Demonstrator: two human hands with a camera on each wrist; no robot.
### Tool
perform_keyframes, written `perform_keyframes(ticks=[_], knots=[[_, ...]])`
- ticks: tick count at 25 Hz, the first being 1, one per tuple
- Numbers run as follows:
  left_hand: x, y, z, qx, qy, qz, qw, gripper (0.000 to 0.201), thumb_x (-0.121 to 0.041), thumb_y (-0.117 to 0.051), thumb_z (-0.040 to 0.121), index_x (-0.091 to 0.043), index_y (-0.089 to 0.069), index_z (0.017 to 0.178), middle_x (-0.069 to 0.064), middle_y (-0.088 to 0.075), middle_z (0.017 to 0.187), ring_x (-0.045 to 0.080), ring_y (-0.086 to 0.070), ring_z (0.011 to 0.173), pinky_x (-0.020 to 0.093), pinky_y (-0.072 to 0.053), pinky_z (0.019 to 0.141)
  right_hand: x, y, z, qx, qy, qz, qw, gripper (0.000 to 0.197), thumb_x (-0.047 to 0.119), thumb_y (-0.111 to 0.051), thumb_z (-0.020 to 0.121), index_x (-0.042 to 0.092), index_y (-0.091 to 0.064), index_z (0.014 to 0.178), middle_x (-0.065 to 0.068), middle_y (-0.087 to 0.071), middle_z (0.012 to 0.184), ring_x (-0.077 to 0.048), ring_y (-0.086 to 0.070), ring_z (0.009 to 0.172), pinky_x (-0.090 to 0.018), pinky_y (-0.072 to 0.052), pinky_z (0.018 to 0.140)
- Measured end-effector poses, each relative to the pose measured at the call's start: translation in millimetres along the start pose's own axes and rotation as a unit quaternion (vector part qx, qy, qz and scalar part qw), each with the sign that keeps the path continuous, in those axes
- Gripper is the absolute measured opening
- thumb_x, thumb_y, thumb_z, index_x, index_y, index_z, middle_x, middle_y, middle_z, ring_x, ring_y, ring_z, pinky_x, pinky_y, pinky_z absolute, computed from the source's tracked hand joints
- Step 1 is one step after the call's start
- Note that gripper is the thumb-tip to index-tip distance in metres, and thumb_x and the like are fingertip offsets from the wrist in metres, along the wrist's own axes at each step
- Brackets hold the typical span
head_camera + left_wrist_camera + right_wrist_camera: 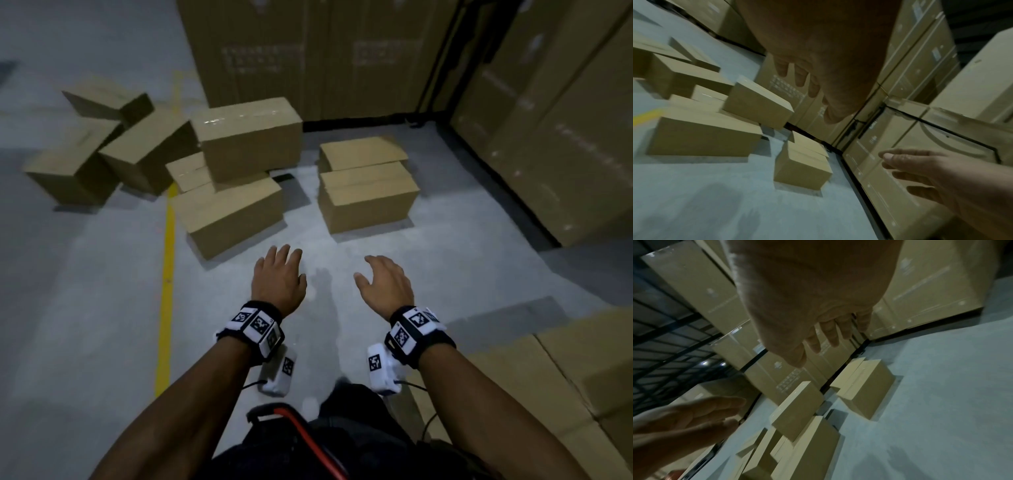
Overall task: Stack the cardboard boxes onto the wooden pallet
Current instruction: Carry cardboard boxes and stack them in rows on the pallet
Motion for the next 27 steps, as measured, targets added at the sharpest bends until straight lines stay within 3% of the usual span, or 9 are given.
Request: perform_keyframes(ticks=[4, 11, 16, 22, 27], knots=[[72, 13, 30, -0.012, 0.069, 0.0, 0.998, 0.052, -0.037, -0.046, 0.098, -0.017, -0.036, 0.146, 0.009, -0.036, 0.154, 0.031, -0.03, 0.142, 0.046, -0.031, 0.111, 71, -23, 67, 0.027, 0.059, -0.015, 0.998, 0.056, 0.043, -0.05, 0.1, 0.017, -0.041, 0.149, -0.008, -0.037, 0.157, -0.029, -0.032, 0.144, -0.043, -0.03, 0.115], [191, 47, 150, -0.022, 0.156, 0.009, 0.987, 0.054, -0.038, -0.045, 0.099, -0.017, -0.036, 0.148, 0.007, -0.035, 0.154, 0.03, -0.029, 0.142, 0.044, -0.028, 0.112, 197, -63, 236, 0.072, 0.13, -0.008, 0.989, 0.056, 0.04, -0.052, 0.099, 0.016, -0.041, 0.149, -0.009, -0.04, 0.154, -0.031, -0.036, 0.14, -0.043, -0.033, 0.113], [264, 86, 219, -0.038, 0.207, 0.013, 0.977, 0.054, -0.038, -0.043, 0.099, -0.018, -0.034, 0.148, 0.006, -0.036, 0.154, 0.029, -0.028, 0.142, 0.044, -0.029, 0.113, 293, -69, 327, 0.103, 0.162, -0.027, 0.981, 0.056, 0.04, -0.05, 0.1, 0.017, -0.039, 0.15, -0.009, -0.037, 0.155, -0.033, -0.035, 0.14, -0.047, -0.033, 0.113], [353, 104, 294, -0.048, 0.217, 0.003, 0.975, 0.053, -0.04, -0.046, 0.097, -0.019, -0.039, 0.145, 0.005, -0.042, 0.149, 0.028, -0.034, 0.137, 0.044, -0.033, 0.109, 381, -97, 410, 0.122, 0.156, -0.038, 0.98, 0.057, 0.039, -0.048, 0.1, 0.02, -0.036, 0.152, -0.006, -0.031, 0.159, -0.031, -0.029, 0.144, -0.047, -0.03, 0.115], [448, 112, 381, -0.034, 0.168, 0.003, 0.985, 0.052, -0.04, -0.047, 0.096, -0.02, -0.04, 0.143, 0.004, -0.045, 0.145, 0.027, -0.038, 0.134, 0.045, -0.036, 0.107, 452, -127, 477, 0.104, 0.102, -0.041, 0.988, 0.058, 0.04, -0.049, 0.1, 0.021, -0.033, 0.153, -0.005, -0.031, 0.16, -0.031, -0.032, 0.143, -0.049, -0.031, 0.116]])
Point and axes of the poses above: each hand's wrist, its own z-axis towards the middle knuckle, its own y-axis out of the back of the hand, x = y × z, the point moved 5 cm from there along z, towards the middle knuckle
